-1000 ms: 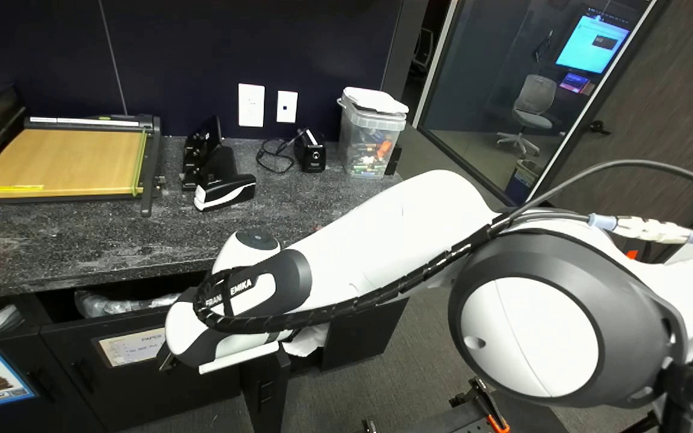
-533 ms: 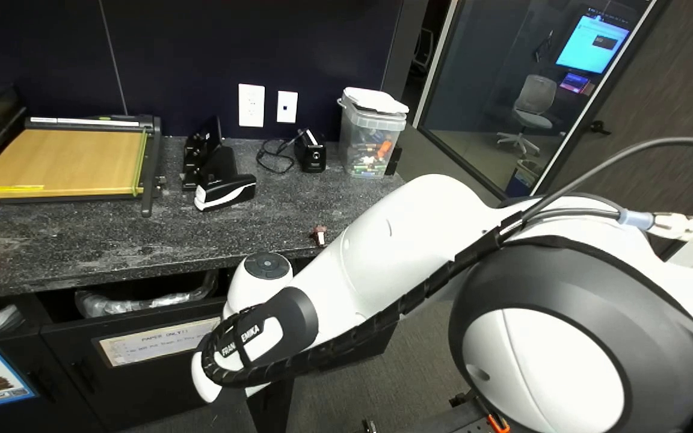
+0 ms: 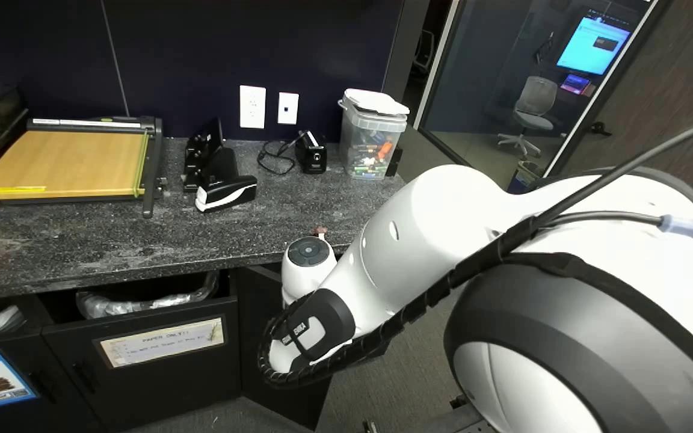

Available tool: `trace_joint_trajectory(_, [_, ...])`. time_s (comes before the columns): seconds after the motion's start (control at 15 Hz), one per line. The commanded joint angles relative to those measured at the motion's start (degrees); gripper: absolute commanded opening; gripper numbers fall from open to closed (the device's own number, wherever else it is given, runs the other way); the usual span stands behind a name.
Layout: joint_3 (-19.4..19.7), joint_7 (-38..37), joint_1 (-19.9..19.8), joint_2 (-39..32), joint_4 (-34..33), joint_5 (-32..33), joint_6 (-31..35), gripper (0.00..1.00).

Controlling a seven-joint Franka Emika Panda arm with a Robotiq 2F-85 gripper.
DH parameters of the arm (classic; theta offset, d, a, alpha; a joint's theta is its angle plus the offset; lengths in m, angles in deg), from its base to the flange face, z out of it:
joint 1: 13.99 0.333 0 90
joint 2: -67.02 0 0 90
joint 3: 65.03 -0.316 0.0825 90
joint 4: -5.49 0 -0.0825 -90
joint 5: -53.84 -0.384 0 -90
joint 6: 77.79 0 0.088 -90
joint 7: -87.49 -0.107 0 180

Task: Close the cabinet door

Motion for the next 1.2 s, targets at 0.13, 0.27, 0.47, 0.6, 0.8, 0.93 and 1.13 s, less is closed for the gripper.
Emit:
trace_joint_trajectory(0.13, [11.47, -7.04, 4.49, 1.16, 2.55, 3.36, 2.02, 1.00])
trace_joint_trajectory(0.27, [14.91, -9.16, 6.38, 0.25, 2.48, 4.02, 3.21, 1.00])
trace_joint_trajectory(0.47, [19.60, -11.76, 9.79, -0.81, 3.17, 3.88, 6.18, 1.00])
trace_joint_trajectory(0.6, [23.01, -12.91, 12.16, -2.07, 3.43, 3.04, 8.75, 1.00])
trace_joint_trajectory(0.8, [27.36, -13.73, 14.56, -5.21, 2.99, 0.70, 13.83, 1.00])
trace_joint_trajectory(0.93, [30.29, -13.88, 15.47, -8.08, 1.90, -2.03, 17.67, 1.00])
trace_joint_trajectory(1.13, [31.45, -11.17, 15.69, -9.25, 2.60, -7.45, 21.34, 1.00])
